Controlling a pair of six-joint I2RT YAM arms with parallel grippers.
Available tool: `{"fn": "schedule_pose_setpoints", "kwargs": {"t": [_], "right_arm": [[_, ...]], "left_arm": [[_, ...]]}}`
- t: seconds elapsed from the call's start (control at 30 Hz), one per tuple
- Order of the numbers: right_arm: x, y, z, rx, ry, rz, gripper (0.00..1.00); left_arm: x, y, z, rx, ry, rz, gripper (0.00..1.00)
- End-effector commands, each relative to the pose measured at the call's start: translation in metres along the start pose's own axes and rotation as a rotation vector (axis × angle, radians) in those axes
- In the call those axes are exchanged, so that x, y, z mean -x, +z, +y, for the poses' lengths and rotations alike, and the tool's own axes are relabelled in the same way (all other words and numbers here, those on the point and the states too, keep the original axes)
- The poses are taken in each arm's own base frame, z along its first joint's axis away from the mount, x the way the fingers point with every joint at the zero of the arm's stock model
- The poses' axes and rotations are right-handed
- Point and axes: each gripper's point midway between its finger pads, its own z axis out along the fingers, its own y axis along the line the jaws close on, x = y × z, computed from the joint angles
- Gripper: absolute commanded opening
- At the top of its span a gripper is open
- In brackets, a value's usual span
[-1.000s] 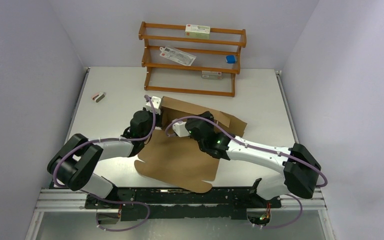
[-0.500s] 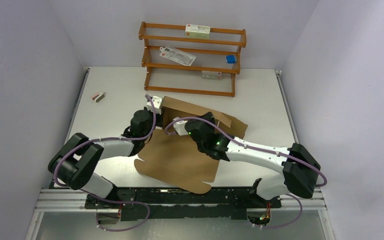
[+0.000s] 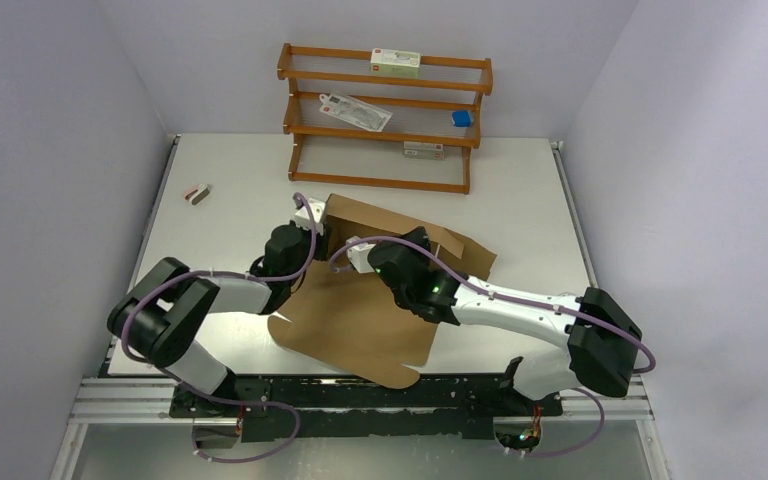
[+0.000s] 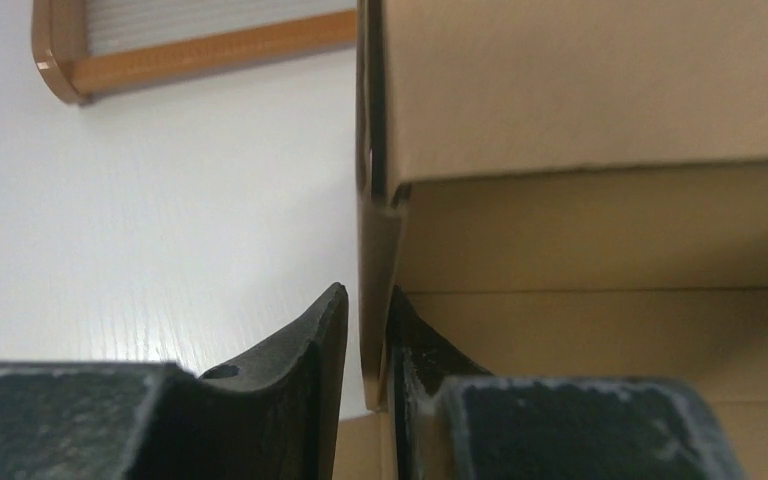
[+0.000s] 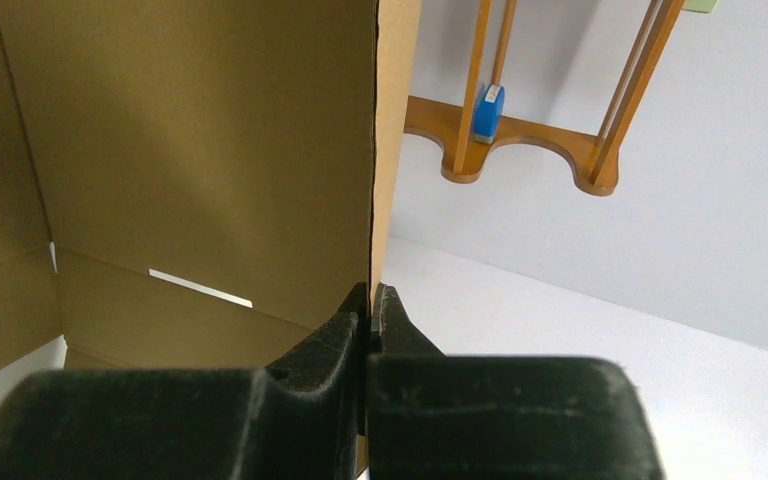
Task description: Fold the paper box
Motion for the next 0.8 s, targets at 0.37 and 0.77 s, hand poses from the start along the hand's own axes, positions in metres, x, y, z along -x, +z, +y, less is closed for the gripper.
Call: {"fn": "schedule_pose_setpoints", "kwargs": {"t": [0.37,0.77], "right_arm": [[0.002,-0.006,0.014,0.063,-0.012,-0.027,0.00],[0.007,-0.008,0.022,0.092,-0.012,-0.036,0.00]], "left_arm": [[-0.003,0.007,0.013,0.067,-0.100,-0.116,0.31],[0.007,0.021,0.009,0.064,-0.146,-0.207,0.33]]}}
